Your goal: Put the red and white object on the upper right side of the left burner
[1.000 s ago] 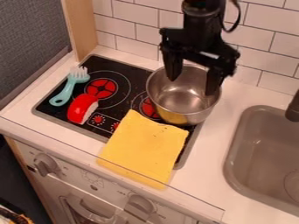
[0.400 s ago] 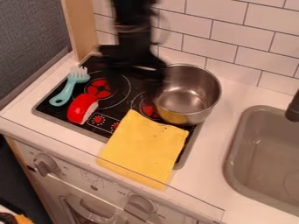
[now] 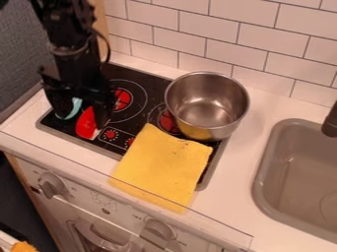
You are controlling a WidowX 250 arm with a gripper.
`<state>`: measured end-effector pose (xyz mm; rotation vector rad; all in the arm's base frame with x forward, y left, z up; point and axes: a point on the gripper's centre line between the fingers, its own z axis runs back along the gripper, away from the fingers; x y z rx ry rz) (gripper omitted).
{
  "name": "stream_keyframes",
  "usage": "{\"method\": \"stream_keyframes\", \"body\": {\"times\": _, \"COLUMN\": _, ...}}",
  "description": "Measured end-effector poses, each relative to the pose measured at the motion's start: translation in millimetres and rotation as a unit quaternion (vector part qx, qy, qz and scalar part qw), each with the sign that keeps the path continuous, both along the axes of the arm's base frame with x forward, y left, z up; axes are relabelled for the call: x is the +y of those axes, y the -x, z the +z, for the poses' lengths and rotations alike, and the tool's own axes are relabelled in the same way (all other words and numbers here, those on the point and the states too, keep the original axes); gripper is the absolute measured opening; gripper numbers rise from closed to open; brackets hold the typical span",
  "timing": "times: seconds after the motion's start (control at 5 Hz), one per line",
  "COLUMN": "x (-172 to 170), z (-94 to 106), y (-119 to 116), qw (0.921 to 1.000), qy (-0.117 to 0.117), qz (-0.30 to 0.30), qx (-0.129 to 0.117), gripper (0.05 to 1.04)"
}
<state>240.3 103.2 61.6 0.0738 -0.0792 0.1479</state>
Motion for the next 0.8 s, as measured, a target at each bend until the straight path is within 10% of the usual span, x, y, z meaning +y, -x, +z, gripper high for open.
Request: {"method": "stream_keyframes", "body": {"times": 0.8, "x": 22, "z": -52.1, "y": -30, "qw": 0.9982, "qy": -0.006, "qz": 0.025, "qx": 0.054, "gripper": 0.948}}
